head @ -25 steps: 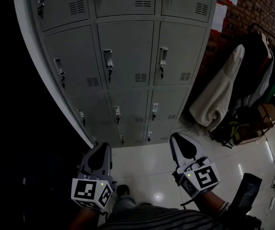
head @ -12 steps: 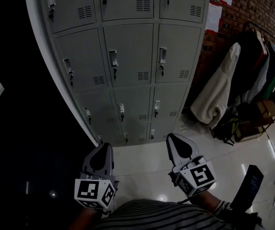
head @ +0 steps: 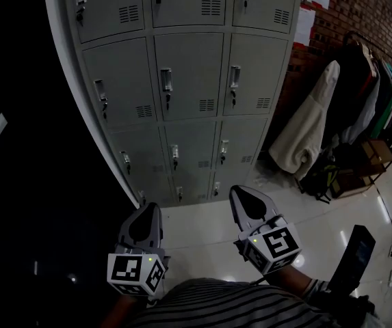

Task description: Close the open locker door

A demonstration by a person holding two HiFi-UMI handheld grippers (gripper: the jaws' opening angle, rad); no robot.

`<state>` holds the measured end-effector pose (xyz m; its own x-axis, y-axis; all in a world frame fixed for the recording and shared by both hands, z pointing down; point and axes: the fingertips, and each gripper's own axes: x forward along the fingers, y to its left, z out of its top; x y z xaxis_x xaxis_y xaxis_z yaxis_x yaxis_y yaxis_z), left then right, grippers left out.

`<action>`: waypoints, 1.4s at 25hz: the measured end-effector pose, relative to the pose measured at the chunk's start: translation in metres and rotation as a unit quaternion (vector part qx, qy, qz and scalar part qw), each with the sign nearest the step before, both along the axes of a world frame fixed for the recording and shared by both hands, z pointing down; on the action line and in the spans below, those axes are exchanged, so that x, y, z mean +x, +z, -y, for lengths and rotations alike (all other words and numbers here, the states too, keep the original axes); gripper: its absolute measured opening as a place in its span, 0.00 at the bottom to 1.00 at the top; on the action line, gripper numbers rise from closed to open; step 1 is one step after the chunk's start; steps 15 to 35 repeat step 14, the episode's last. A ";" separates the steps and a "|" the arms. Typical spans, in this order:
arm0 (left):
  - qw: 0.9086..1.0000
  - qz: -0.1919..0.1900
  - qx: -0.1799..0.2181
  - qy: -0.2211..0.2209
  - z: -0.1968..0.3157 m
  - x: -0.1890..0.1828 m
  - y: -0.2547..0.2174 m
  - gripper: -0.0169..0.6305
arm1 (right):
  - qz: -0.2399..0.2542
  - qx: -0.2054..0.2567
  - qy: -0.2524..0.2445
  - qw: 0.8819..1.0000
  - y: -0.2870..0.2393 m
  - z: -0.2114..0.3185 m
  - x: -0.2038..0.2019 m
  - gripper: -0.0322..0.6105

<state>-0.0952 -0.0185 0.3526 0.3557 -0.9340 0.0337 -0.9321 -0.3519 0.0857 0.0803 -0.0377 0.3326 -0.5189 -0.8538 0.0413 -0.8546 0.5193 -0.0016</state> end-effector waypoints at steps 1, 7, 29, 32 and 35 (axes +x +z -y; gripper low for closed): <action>1.000 -0.002 0.002 0.000 0.001 -0.003 -0.002 0.04 | -0.001 0.000 -0.001 1.000 0.000 0.001 -0.002 0.05; 1.000 -0.008 0.005 -0.002 0.004 -0.010 -0.003 0.04 | -0.012 0.009 -0.007 1.000 0.004 0.007 -0.010 0.05; 1.000 -0.008 0.004 -0.010 0.009 -0.015 -0.002 0.04 | -0.012 0.007 -0.014 1.000 0.002 0.011 -0.014 0.05; 1.000 -0.008 0.004 -0.010 0.009 -0.015 -0.002 0.04 | -0.012 0.007 -0.014 1.000 0.002 0.011 -0.014 0.05; 1.000 -0.008 0.004 -0.010 0.009 -0.015 -0.002 0.04 | -0.012 0.007 -0.014 1.000 0.002 0.011 -0.014 0.05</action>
